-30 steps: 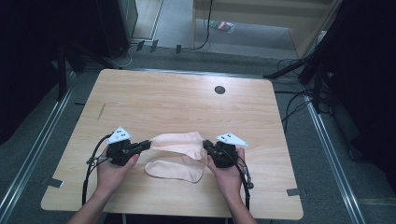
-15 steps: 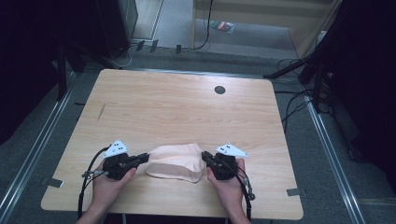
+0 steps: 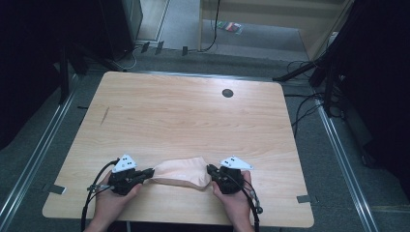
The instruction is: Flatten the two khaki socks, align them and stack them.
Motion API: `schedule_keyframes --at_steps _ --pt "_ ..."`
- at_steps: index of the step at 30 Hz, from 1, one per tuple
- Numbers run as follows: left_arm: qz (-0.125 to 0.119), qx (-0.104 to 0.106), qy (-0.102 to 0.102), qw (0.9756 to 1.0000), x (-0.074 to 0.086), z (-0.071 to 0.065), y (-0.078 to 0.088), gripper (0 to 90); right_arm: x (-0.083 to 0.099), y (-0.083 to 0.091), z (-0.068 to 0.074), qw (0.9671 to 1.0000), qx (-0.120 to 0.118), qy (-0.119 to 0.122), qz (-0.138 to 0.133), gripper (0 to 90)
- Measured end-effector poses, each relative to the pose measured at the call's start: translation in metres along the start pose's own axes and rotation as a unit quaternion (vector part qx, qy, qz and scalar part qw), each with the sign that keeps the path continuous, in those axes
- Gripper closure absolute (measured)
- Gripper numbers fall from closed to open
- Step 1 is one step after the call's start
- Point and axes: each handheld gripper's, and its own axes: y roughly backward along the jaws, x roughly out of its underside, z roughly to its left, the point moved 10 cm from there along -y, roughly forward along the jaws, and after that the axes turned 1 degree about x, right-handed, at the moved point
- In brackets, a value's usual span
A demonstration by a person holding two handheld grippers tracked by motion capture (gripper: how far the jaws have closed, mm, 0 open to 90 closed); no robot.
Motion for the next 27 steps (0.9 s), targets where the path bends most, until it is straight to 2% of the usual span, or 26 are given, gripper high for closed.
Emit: schedule_keyframes --at_steps 6,9,10,12,13,14,15,18,19,22,24,27 --pt "0.004 -0.012 -0.013 0.9998 0.004 0.001 -0.005 89.8 0.007 -0.006 0.000 0.9999 0.000 0.009 0.006 83.1" --pt "0.000 -0.007 -0.014 0.9999 0.006 0.002 -0.005 88.1 0.010 -0.009 -0.003 0.9999 0.001 0.008 0.008 70.7" --pt "-0.003 -0.009 -0.013 0.9999 0.006 0.003 -0.005 85.3 0.011 -0.009 -0.003 1.0000 0.002 0.004 0.007 65.7" --pt "-0.016 -0.004 -0.004 0.9999 0.004 0.004 -0.003 73.0 0.008 -0.007 -0.005 1.0000 -0.004 -0.004 -0.005 56.7" --pt "-0.024 -0.001 0.001 0.9997 0.002 0.004 -0.002 66.9 0.006 -0.005 -0.006 0.9999 -0.004 -0.010 -0.013 55.7" --pt "-0.024 -0.001 0.001 0.9997 0.002 0.004 -0.002 62.3 0.006 -0.005 -0.006 0.9999 -0.004 -0.010 -0.013 55.7" --pt "-0.044 0.002 0.009 0.9990 -0.003 0.004 0.002 59.3 0.001 0.000 -0.006 0.9993 -0.010 -0.020 -0.029 57.4" --pt "-0.058 0.007 0.015 0.9981 -0.007 0.003 0.005 58.1 -0.003 0.004 -0.005 0.9989 -0.011 -0.022 -0.041 60.3" --pt "-0.071 0.008 0.010 0.9974 -0.010 0.001 0.007 59.2 -0.004 0.007 -0.002 0.9984 -0.015 -0.028 -0.047 64.4" --pt "-0.080 0.020 0.004 0.9966 -0.013 -0.005 0.007 62.2 -0.003 0.007 0.005 0.9985 -0.023 -0.018 -0.046 72.5" --pt "-0.078 0.028 0.005 0.9966 -0.013 -0.008 0.006 67.4 -0.001 0.005 0.011 0.9987 -0.032 -0.014 -0.038 78.4" --pt "-0.075 0.025 0.009 0.9969 -0.012 -0.006 0.005 72.5 0.002 0.001 0.015 0.9989 -0.034 -0.010 -0.030 83.1"
